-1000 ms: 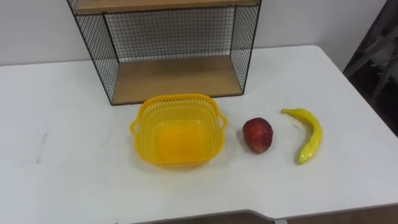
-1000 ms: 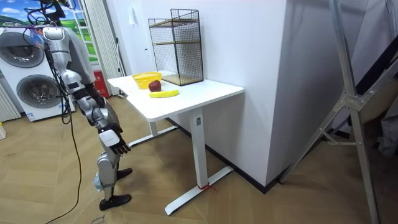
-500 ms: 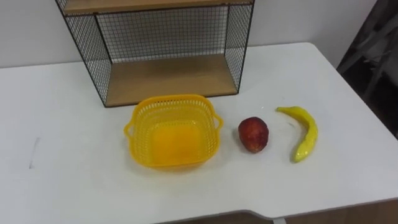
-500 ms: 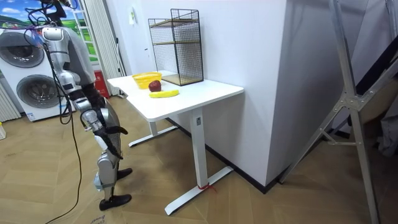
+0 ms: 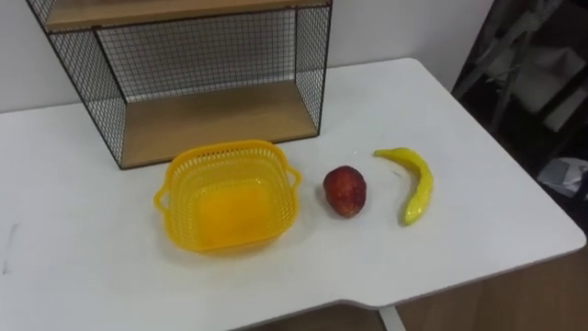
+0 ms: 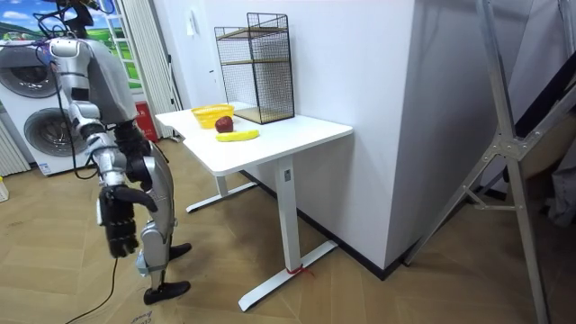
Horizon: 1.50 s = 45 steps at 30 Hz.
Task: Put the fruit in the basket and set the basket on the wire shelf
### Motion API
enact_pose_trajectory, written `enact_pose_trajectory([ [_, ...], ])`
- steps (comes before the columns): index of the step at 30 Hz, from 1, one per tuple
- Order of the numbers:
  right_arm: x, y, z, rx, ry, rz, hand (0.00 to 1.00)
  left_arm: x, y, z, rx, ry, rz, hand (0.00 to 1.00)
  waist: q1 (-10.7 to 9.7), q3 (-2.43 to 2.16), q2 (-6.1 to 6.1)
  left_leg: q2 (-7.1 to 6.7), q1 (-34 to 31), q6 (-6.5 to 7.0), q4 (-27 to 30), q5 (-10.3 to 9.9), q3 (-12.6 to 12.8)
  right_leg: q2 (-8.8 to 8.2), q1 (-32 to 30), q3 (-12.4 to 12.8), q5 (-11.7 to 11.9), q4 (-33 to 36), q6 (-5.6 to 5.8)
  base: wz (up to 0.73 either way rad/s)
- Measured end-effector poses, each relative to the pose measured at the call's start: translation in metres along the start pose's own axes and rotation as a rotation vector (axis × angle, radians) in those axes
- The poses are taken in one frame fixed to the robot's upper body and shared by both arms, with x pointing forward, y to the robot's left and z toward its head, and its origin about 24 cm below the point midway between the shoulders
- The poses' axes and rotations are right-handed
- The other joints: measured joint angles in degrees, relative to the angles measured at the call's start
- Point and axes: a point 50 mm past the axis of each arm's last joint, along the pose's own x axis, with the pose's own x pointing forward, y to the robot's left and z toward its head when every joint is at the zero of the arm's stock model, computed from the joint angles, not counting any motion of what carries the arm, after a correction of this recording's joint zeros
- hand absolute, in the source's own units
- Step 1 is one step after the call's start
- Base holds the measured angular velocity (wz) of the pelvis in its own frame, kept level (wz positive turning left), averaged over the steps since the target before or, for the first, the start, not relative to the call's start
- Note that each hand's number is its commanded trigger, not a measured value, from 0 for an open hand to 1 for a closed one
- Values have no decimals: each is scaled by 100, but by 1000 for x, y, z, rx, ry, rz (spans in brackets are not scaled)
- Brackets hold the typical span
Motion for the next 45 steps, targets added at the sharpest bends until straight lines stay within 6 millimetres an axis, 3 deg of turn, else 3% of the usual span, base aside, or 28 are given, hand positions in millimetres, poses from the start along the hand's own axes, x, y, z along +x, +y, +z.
enact_pose_trajectory([
  [2,-14,26,32,-10,-168,32,0,0,0,4,0,-14,2,0,13,2,-14,-1,-35,1,-26,1,56,3,-54,35,8,22,0,-5],
  [5,-39,54,60,-38,-396,82,0,1,0,10,18,-40,8,0,37,1,-21,0,-62,-10,-48,9,97,4,-139,57,12,28,-3,-6],
  [10,-81,79,84,-109,-715,198,0,2,-2,21,19,-91,0,0,342,15,33,8,-2,-24,-198,16,235,8,-241,161,12,96,-3,-14],
  [12,-98,91,85,-138,-795,288,0,2,-4,21,44,-92,-12,0,413,32,55,8,9,-24,-204,16,255,8,-246,183,12,91,-2,-12],
  [15,-114,106,72,-229,-851,418,0,2,-8,25,82,-103,-39,0,528,42,59,8,20,-24,-213,16,250,8,-247,185,12,87,-2,2],
  [21,-132,126,34,-415,-767,731,0,1,-12,26,121,-111,-89,0,830,72,53,10,18,-24,-206,16,229,7,-233,173,12,85,-2,1],
  [26,-153,143,5,-537,-693,1007,0,0,-16,24,165,-110,-126,0,954,59,90,10,13,-26,-203,17,199,7,-215,153,12,76,-2,3],
  [33,-169,146,-25,-665,-604,1226,0,0,-21,24,203,-97,-150,0,979,53,105,1,3,-26,-180,17,76,8,-168,78,13,76,-2,6],
  [37,-179,144,-45,-777,-560,1356,0,-1,-24,28,252,-108,-158,0,977,56,172,-12,108,-27,-179,19,14,7,-27,77,13,74,-2,9],
  [45,-186,143,-57,-900,-554,1477,0,0,-25,34,270,-121,-176,0,1100,57,217,-11,82,-27,-129,19,-35,8,-6,-15,13,76,-2,4],
])
